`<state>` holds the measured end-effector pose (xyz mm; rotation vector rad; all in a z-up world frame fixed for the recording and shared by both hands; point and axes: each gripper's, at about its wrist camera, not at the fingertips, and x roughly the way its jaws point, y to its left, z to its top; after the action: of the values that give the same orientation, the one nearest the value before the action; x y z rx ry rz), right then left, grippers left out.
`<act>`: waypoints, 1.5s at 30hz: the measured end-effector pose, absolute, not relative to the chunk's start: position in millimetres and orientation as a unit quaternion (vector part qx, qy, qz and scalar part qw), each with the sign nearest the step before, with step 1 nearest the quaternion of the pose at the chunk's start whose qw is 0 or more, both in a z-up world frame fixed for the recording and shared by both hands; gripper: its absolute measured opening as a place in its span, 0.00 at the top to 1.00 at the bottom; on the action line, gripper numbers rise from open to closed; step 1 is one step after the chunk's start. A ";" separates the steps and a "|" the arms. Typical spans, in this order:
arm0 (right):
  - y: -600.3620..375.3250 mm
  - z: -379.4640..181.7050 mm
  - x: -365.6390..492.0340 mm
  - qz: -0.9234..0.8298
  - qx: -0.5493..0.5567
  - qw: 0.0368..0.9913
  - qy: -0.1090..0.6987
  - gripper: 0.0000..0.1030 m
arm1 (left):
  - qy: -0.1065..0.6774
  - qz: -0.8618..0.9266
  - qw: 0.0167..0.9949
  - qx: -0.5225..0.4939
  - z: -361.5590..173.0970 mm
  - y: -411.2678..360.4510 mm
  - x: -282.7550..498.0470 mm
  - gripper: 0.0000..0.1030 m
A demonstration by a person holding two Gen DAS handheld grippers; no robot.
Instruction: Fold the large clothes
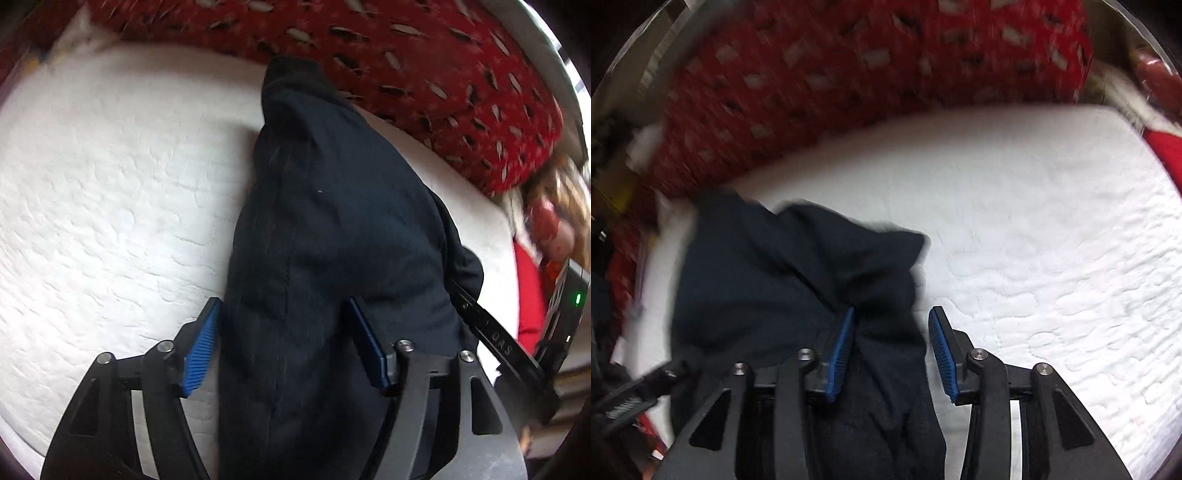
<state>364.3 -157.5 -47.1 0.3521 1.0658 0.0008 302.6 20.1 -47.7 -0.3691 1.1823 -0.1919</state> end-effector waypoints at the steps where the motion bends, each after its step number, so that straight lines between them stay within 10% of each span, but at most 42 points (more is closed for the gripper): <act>1: -161.2 -46.2 365.1 -0.003 0.169 0.852 0.496 0.46 | 0.555 -0.093 0.807 -0.179 -46.8 23.0 303.1 0.33; 45: -176.9 -14.2 134.4 -0.024 0.098 0.863 0.495 0.27 | 0.520 -0.083 0.849 -0.029 -29.4 17.9 95.4 0.29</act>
<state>134.4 -176.9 -14.2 0.2051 1.0380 -0.0505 95.4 17.9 -29.4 -0.0621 1.0962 -0.1751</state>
